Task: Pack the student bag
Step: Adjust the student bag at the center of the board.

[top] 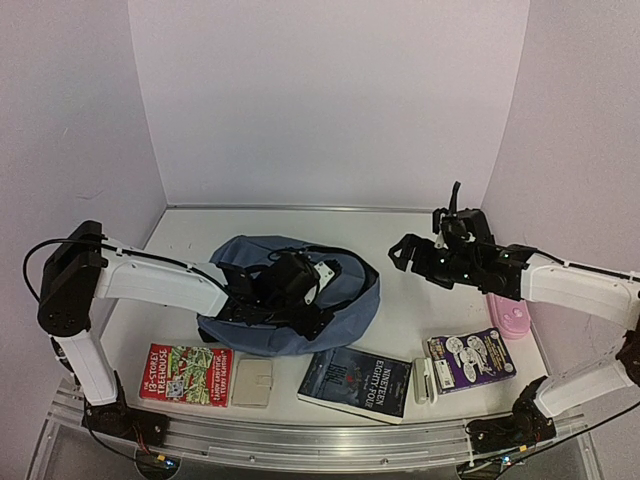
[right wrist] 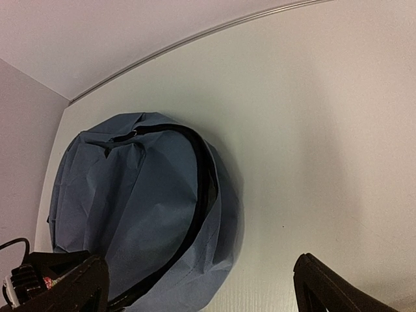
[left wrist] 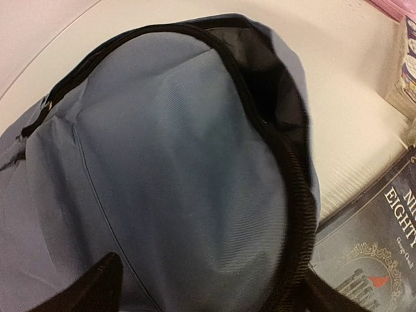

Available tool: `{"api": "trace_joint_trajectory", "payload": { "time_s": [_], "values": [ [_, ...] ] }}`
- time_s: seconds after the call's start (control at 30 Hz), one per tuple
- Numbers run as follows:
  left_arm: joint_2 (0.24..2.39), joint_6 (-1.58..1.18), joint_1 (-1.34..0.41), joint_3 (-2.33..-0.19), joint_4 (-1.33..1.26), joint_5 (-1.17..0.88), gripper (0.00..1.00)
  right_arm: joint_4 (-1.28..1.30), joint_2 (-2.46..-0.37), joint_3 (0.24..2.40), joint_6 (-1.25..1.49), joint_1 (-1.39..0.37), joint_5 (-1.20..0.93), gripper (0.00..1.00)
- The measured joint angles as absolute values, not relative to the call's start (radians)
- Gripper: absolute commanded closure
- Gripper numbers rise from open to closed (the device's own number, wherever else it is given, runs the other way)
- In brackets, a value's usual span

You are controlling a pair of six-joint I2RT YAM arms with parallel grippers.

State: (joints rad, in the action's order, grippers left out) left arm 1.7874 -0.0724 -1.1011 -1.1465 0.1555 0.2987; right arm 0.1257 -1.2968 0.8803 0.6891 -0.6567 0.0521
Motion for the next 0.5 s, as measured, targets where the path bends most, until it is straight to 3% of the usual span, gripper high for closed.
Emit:
{"api": "trace_joint_trajectory", "payload": {
  "time_s": [0.07,0.43,0.5],
  "values": [
    [1.787,-0.079,-1.101,-1.146,0.148,0.288,0.3,0.126,-1.297,0.88,0.69,-0.657,0.052,0.02],
    [1.721,-0.171,-1.011,-1.127,0.107,0.187,0.31,0.126,-1.297,0.88,0.7,-0.657,0.044,0.02],
    [1.713,-0.192,-0.983,-1.124,0.095,0.16,0.36,0.126,-1.297,0.88,0.703,-0.657,0.041,0.02]
  ]
}}
